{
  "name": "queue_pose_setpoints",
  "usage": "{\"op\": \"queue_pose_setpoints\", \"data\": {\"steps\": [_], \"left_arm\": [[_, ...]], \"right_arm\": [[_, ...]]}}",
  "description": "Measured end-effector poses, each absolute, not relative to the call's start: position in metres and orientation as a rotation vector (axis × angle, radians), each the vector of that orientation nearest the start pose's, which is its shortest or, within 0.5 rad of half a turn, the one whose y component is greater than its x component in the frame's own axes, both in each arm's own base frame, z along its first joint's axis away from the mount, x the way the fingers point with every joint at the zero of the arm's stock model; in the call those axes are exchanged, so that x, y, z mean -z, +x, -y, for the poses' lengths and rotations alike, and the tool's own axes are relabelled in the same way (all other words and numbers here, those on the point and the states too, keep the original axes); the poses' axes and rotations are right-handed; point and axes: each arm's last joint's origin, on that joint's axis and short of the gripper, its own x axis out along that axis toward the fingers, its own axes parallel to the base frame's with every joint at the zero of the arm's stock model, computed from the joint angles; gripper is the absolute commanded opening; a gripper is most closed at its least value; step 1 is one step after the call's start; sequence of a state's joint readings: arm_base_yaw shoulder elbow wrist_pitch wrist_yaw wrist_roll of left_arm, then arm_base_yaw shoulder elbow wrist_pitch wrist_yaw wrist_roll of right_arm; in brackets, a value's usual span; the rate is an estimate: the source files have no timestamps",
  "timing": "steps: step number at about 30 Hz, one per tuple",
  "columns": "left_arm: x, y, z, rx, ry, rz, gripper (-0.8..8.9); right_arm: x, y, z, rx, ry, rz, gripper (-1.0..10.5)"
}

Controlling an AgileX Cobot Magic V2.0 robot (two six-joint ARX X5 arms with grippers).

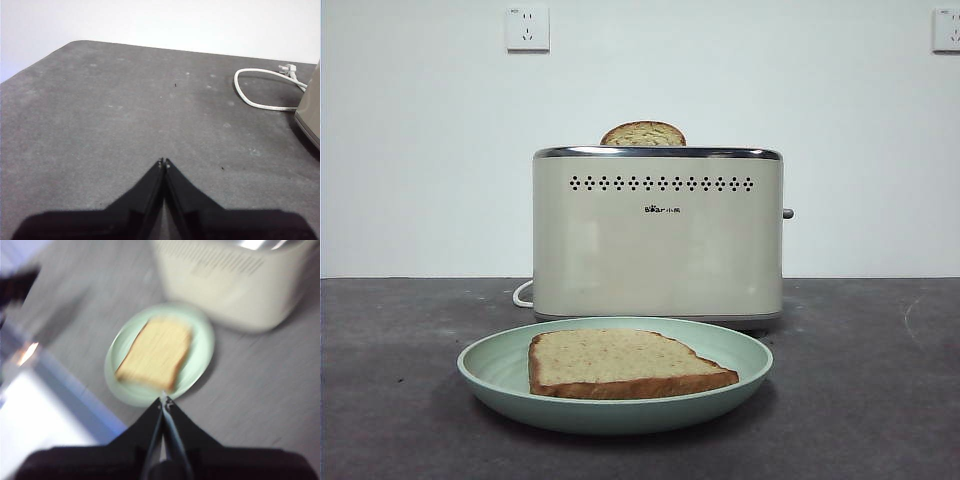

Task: Take the bread from the toaster,put the bread on the plate,put the plate on the table

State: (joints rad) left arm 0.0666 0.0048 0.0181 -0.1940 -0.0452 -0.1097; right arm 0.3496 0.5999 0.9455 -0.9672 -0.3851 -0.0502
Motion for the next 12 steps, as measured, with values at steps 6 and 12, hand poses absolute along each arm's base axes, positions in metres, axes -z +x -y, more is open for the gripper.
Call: {"op": "queue_pose_setpoints", "data": {"steps": [6, 12], "left_arm": [[-0.151, 0.095, -0.008, -0.121, -0.111, -0.174, -0.04], [-0.151, 0.095, -0.008, -0.121, -0.111, -0.174, -0.04]], "right_arm": [[-0.33, 0.067, -0.022, -0.552, -0.022, -0.36, 0.0], [-0.281, 0.078, -0.02, -0.5, -0.021, -0.161, 0.0]]}}
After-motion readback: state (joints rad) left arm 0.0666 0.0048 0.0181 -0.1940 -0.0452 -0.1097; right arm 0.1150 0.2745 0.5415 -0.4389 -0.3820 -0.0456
